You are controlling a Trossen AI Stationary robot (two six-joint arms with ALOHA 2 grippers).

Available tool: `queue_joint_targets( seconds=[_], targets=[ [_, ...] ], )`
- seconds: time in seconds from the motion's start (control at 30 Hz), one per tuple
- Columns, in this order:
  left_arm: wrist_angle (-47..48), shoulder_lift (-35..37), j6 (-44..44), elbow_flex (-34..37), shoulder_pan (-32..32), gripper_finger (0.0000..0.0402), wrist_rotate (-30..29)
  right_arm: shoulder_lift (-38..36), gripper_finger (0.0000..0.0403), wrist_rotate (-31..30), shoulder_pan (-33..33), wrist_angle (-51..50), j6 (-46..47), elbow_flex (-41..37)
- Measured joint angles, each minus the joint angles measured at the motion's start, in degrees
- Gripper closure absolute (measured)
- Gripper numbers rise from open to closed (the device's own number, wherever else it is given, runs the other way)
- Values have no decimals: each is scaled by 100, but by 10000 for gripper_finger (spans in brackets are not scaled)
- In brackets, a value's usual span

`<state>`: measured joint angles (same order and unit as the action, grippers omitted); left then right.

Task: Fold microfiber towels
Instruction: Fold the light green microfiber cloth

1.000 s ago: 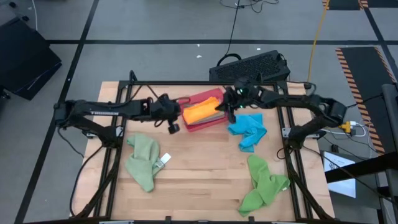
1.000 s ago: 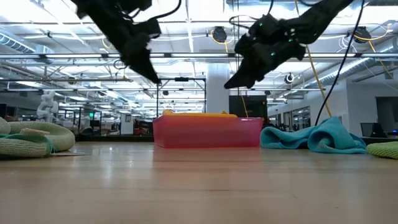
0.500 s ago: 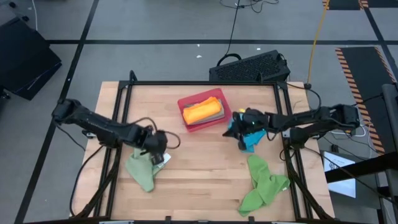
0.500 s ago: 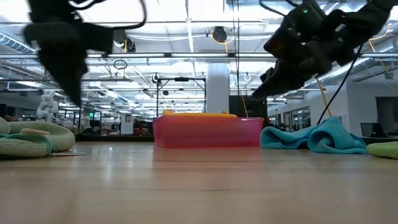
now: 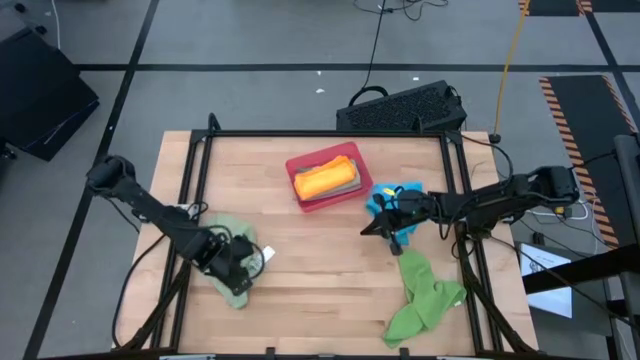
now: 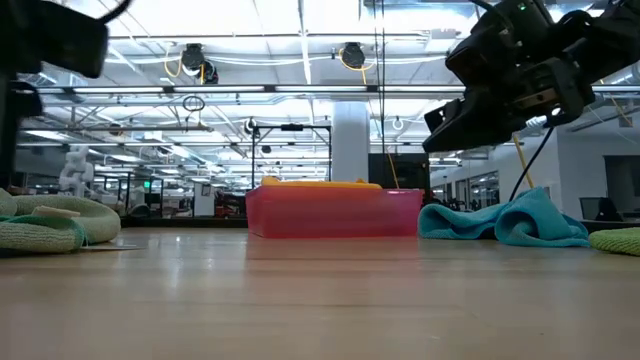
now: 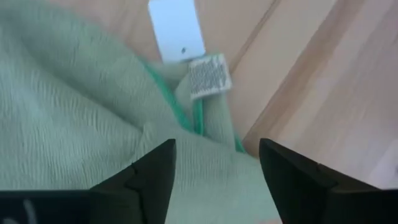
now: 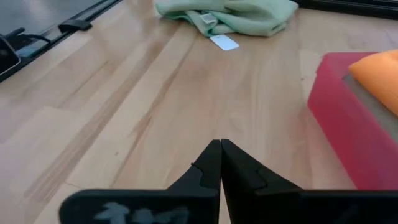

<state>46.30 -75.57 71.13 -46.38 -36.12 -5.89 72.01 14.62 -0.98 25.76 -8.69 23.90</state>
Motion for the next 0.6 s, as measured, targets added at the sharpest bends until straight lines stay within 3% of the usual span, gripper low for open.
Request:
queue_joint_targets(
  seconds=[0.17,0.3,0.43,0.5,0.6],
  targets=[
    [-98,-255,520,205,-562,179,-258,1,403,-156,204,223,20,1],
    [-1347,-604,-25,296,-755,250,-212,2,403,-493,442,350,261,2],
    [-2508,-842,-873,296,-778,369,-851,2,403,-830,729,398,594,2],
    [-2906,-859,-1212,296,-774,389,-1212,4,403,-1058,905,552,736,2],
    [-3033,-859,-1714,186,-780,388,-2007,4,403,-1394,1196,853,946,2]
  ],
)
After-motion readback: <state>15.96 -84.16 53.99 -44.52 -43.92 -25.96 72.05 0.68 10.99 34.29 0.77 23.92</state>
